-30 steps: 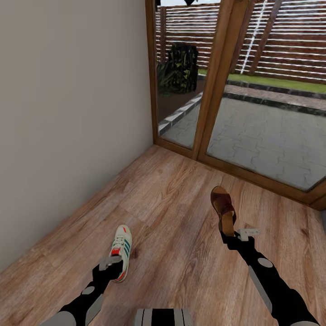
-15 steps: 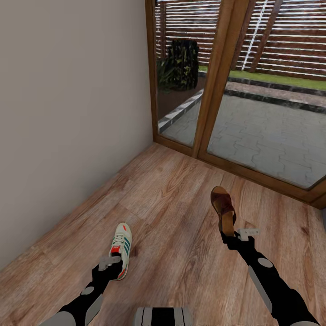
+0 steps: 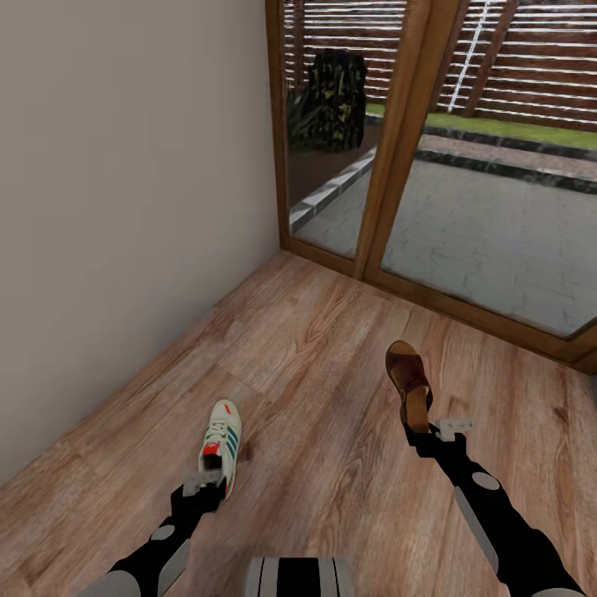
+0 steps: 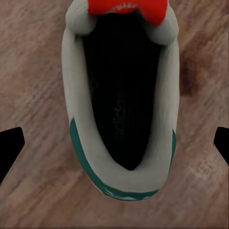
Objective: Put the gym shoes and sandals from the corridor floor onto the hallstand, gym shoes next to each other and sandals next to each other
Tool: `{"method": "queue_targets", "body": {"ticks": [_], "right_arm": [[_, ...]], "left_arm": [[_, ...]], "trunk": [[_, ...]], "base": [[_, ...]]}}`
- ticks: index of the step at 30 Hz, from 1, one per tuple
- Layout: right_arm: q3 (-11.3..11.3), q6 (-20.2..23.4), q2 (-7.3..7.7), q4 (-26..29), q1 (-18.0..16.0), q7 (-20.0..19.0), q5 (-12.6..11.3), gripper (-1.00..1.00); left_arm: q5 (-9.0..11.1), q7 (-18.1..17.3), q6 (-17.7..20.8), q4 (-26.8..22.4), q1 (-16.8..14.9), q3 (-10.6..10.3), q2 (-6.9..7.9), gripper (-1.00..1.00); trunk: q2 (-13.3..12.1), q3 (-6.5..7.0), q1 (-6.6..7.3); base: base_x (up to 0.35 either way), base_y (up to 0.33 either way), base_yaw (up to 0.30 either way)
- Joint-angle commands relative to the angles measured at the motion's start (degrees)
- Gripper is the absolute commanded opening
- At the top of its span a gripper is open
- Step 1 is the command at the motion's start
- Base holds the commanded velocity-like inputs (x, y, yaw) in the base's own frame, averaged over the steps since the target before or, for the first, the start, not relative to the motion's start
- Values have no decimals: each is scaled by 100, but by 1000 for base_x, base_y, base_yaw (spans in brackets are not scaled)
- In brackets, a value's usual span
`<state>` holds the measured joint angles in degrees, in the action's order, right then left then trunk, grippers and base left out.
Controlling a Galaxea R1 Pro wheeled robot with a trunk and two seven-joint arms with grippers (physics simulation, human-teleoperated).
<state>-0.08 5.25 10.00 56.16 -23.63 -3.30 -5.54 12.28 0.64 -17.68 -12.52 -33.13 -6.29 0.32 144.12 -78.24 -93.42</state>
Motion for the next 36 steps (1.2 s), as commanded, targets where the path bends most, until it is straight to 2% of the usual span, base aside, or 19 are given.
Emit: {"method": "queue_targets", "body": {"ticks": [1, 5, 10, 14, 34, 36], "right_arm": [[-1, 34, 2, 9, -1, -13, -78, -100], [-1, 36, 2, 9, -1, -13, -78, -100], [2, 34, 2, 9, -1, -13, -78, -100], [7, 32, 2, 9, -1, -13, -78, -100], [8, 32, 2, 9, -1, -13, -78, -100], [6, 31, 2, 9, -1, -13, -78, -100]], "left_arm": [[55, 7, -22, 4, -4, -48, 3, 100], [69, 12, -89, 21, 3, -48, 3, 100], [89, 13, -506, 50, 15, -48, -1, 100], [95, 15, -648, 62, 23, -48, -5, 100], [100, 15, -710, 71, 26, -48, -6, 100], [100, 15, -710, 71, 26, -48, -6, 100]], "trunk": [[3, -26, -1], [8, -115, -11], [8, -115, -11], [10, -137, -14], [36, -580, -66], [36, -580, -66]], "base": [[0, 0, 0], [0, 0, 0], [0, 0, 0], [0, 0, 0], [0, 0, 0], [0, 0, 0]]}}
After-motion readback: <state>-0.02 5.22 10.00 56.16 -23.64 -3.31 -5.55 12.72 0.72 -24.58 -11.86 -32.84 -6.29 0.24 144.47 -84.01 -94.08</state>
